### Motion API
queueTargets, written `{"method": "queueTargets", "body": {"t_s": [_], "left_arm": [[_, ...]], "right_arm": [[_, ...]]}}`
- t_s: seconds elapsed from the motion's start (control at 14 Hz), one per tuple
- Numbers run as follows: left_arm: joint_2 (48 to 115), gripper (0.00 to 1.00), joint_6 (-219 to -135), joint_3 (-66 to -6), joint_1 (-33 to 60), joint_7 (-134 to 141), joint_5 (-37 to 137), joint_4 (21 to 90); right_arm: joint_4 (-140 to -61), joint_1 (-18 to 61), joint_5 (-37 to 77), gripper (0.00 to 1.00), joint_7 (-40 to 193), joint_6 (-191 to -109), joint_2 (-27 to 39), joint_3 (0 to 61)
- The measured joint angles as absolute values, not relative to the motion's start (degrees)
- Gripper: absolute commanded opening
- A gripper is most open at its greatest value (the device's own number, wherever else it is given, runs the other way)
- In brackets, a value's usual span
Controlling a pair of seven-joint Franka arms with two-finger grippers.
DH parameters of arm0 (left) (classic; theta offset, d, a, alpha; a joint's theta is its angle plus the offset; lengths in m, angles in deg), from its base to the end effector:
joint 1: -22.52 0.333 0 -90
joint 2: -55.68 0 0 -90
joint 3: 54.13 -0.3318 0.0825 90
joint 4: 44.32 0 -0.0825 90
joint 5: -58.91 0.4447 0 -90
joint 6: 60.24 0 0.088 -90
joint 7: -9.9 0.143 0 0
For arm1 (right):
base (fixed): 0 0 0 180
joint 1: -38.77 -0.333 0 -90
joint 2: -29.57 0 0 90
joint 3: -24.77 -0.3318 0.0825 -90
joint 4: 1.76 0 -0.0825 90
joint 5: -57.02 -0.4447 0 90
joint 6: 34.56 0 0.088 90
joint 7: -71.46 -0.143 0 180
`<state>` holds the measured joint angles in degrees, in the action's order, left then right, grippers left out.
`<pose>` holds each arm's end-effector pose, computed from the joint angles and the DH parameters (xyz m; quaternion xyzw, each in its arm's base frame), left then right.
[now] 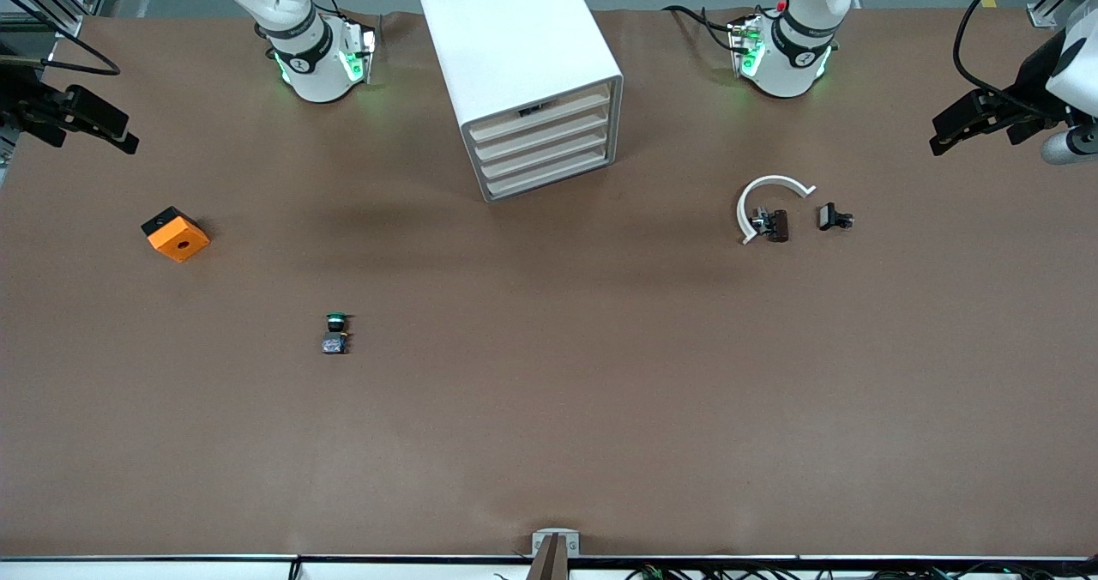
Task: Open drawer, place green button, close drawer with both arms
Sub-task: 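Move the right gripper toward the button while the left gripper approaches the cabinet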
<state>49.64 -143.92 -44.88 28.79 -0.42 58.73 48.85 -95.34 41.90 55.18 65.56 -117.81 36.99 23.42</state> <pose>0.5658 -0.0344 0.6274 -0.9974 -0.0646 0.0298 0.0104 0.5577 -0.0116 0.6375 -0.9974 0.0656 0.0259 0.0135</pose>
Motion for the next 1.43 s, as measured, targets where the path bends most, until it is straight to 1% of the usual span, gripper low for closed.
{"method": "queueTargets", "body": {"t_s": [0.43,0.86,1.14,1.43], "left_arm": [[51.0,1.0,-144.0,-45.0,28.9,-0.4,58.7,48.8],[57.8,1.0,-144.3,-44.5,28.1,-2.4,58.2,47.0],[65.1,1.0,-144.5,-42.2,27.4,-13.0,50.2,47.1],[75.0,1.0,-151.3,-41.6,22.3,-21.3,47.7,47.1]], "right_arm": [[-95.3,41.9,55.2,1.0,65.6,-117.8,37.0,23.4],[-95.3,41.9,55.2,1.0,65.6,-117.8,37.0,23.2],[-95.3,41.9,55.2,1.0,65.6,-118.3,36.8,23.0],[-95.3,40.2,55.2,1.0,65.6,-120.3,34.9,22.5]]}}
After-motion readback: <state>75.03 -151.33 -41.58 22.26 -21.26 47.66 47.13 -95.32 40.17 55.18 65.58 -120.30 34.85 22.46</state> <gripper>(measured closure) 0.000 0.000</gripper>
